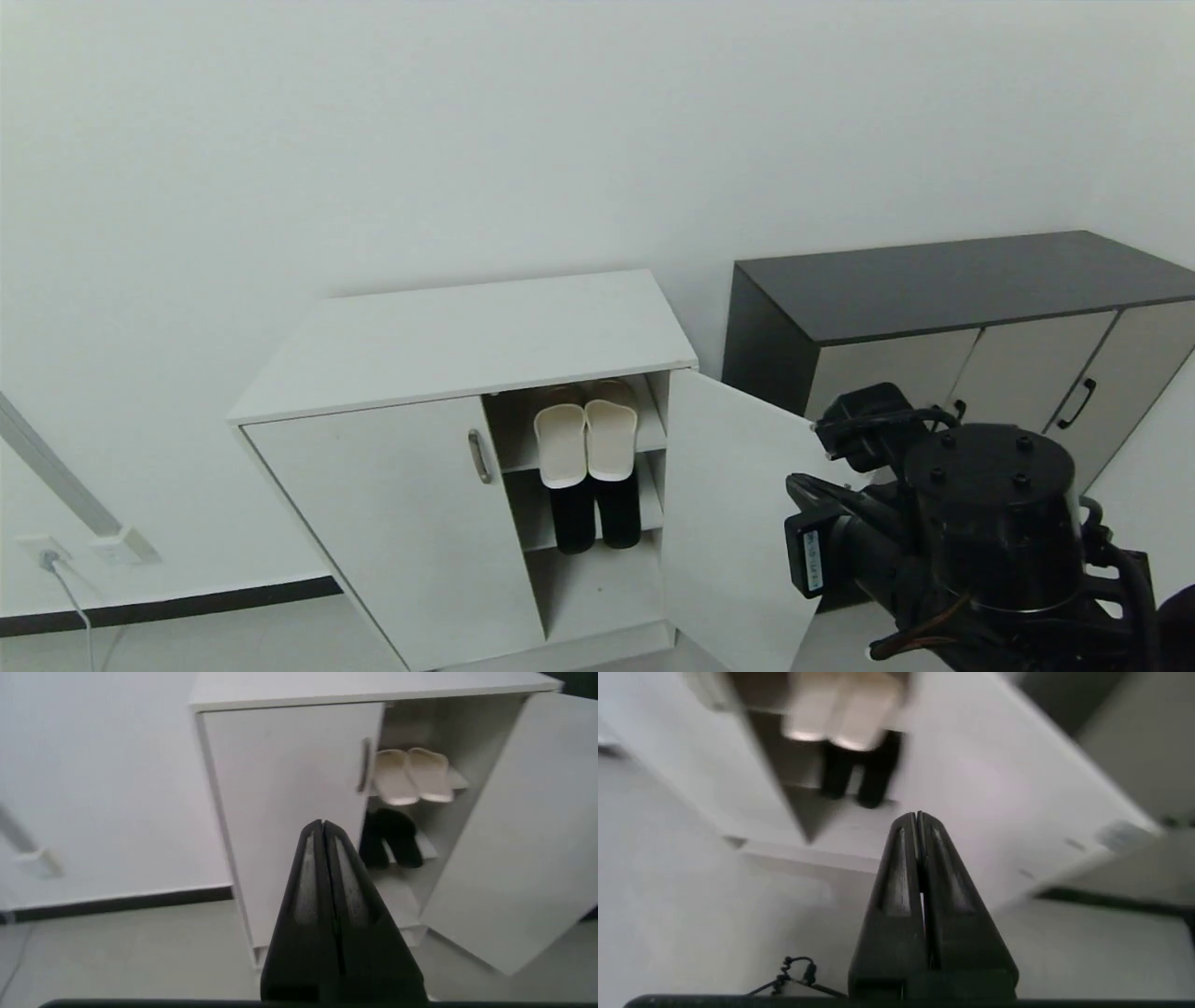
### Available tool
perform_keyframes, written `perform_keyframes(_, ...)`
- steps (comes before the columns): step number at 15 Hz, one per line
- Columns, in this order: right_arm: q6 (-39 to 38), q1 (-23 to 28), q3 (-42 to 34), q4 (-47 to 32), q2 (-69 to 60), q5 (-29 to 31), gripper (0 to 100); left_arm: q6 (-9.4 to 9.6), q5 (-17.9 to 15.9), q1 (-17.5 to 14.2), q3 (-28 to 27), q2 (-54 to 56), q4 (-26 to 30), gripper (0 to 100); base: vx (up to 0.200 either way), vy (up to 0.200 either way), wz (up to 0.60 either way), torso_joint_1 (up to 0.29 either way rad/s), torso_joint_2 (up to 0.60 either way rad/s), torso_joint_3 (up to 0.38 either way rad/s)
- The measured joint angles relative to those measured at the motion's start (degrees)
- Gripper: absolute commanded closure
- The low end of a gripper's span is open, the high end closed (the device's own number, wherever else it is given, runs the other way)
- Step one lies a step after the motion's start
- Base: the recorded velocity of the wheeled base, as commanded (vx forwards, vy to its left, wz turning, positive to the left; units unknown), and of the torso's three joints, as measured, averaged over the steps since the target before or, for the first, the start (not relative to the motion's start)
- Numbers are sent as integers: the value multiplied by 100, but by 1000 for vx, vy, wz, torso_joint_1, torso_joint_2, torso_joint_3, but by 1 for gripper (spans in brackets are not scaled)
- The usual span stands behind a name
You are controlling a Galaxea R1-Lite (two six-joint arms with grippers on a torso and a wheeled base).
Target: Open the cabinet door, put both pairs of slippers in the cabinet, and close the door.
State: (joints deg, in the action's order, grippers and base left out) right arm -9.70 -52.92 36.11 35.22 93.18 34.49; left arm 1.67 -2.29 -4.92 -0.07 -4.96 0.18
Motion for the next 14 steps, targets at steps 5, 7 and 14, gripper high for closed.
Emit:
perform_keyframes(5,56,74,0,4,0,-4,100,5,0,-9,-4,0,-2,100,-40,0,0,0,1,0)
perform_keyframes(7,68,124,2,11,-2,-6,100,7,2,5,-2,0,0,100,-200,0,0,10,5,0)
perform_keyframes(14,363,800,289,-30,102,7,100,18,0,0,-4,-2,-2,100,-57,0,0,-1,0,0)
